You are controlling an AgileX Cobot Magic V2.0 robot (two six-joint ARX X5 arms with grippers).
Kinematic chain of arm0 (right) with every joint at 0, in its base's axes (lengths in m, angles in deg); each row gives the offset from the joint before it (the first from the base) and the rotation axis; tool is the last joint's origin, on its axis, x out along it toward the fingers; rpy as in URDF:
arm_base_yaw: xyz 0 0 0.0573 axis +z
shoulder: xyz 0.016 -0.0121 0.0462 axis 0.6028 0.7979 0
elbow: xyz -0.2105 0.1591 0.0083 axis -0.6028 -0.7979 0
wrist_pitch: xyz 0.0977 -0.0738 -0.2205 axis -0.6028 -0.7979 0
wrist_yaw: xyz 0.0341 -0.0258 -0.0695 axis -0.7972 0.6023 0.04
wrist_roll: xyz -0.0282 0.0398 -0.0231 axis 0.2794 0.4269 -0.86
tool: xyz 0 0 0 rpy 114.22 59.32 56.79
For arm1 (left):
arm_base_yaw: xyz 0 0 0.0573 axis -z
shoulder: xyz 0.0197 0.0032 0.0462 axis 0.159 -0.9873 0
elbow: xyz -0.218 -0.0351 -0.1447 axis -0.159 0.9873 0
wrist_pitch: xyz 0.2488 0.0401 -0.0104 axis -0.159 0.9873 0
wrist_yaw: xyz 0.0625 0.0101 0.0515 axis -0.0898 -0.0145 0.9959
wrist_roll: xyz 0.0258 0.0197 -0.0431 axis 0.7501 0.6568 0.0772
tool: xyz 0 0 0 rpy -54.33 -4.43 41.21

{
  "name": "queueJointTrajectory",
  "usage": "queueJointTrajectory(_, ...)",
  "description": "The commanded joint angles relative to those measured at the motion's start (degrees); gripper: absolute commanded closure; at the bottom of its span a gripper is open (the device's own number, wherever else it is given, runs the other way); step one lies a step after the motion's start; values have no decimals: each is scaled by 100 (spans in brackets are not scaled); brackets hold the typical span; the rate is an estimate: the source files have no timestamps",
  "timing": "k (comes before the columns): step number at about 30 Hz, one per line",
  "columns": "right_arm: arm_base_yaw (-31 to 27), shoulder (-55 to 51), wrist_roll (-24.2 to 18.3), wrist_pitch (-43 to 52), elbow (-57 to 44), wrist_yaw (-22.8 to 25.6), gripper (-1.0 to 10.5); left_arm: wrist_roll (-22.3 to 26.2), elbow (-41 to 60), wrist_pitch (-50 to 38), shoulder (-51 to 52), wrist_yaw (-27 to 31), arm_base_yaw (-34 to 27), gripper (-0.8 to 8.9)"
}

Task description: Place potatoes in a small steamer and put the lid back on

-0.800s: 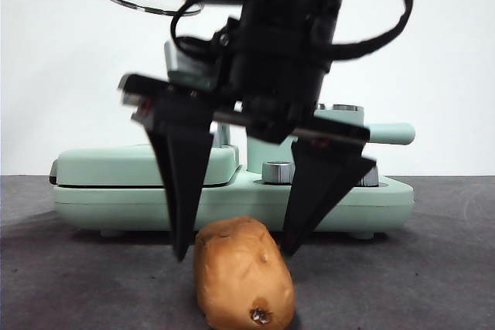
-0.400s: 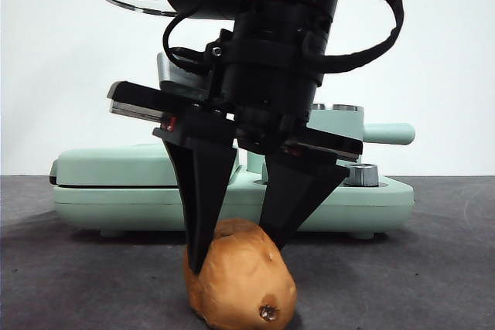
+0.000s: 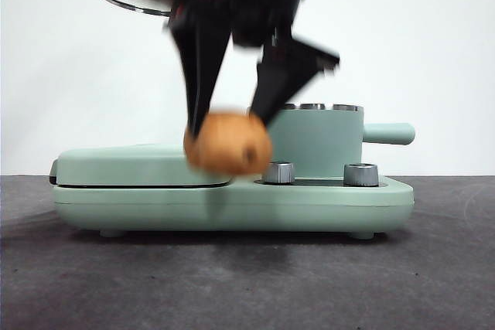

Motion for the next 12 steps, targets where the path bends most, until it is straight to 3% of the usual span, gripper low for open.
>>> queueJointTrajectory(1,-254,109,-514,-223,730,173,780,-2,-247,-149,28,-2,11,808)
queueJointTrajectory(7,-1121,114,-944,-238,1731,269,780,-4,-247,-149,28,-2,11,808)
queueJointTrajectory(12,-1816,127,-1099,77,1895,238,781,-7,-247,-149,28,-2,11,808)
